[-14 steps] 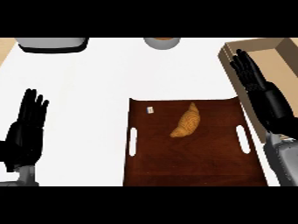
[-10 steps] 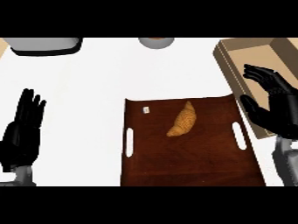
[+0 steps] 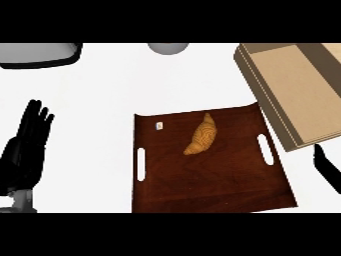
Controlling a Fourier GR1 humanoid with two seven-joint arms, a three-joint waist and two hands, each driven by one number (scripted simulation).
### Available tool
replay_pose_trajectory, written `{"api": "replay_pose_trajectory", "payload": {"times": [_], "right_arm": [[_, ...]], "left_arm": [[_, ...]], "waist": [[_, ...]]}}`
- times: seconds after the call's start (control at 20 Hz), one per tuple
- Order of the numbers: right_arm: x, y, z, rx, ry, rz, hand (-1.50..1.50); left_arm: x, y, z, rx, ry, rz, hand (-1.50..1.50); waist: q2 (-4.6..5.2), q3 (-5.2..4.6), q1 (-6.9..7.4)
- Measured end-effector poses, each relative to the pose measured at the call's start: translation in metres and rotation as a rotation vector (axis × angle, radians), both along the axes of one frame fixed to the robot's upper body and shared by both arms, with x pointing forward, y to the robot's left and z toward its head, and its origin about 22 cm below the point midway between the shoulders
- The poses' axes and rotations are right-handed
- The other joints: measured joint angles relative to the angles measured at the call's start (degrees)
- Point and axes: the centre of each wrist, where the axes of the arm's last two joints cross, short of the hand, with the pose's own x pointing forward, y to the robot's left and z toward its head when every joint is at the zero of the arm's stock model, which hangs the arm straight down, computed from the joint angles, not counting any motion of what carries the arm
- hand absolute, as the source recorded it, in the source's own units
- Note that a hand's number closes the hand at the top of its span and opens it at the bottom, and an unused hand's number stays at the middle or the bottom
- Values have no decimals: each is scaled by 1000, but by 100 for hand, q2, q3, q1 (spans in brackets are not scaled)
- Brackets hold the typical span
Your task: Pick the croissant from the tray and place it in the cardboard box
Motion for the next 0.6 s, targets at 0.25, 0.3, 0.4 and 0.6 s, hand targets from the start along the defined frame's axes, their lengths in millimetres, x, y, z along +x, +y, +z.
{"api": "replay_pose_trajectory", "payload": {"times": [0.25,0.3,0.4,0.6], "right_arm": [[-33,30,-7,-103,122,-38,-150],[-37,33,-7,-113,166,-27,-150],[-46,42,-8,-110,273,6,-150],[-54,65,1,-54,477,72,-150]], "left_arm": [[6,-10,9,-5,7,-58,0],[9,-13,11,-9,5,-67,0],[12,-17,16,-11,2,-86,0],[15,-21,21,-4,2,-107,0]], "waist": [[31,-13,266],[46,-17,297],[64,-24,378],[82,-25,522]]}}
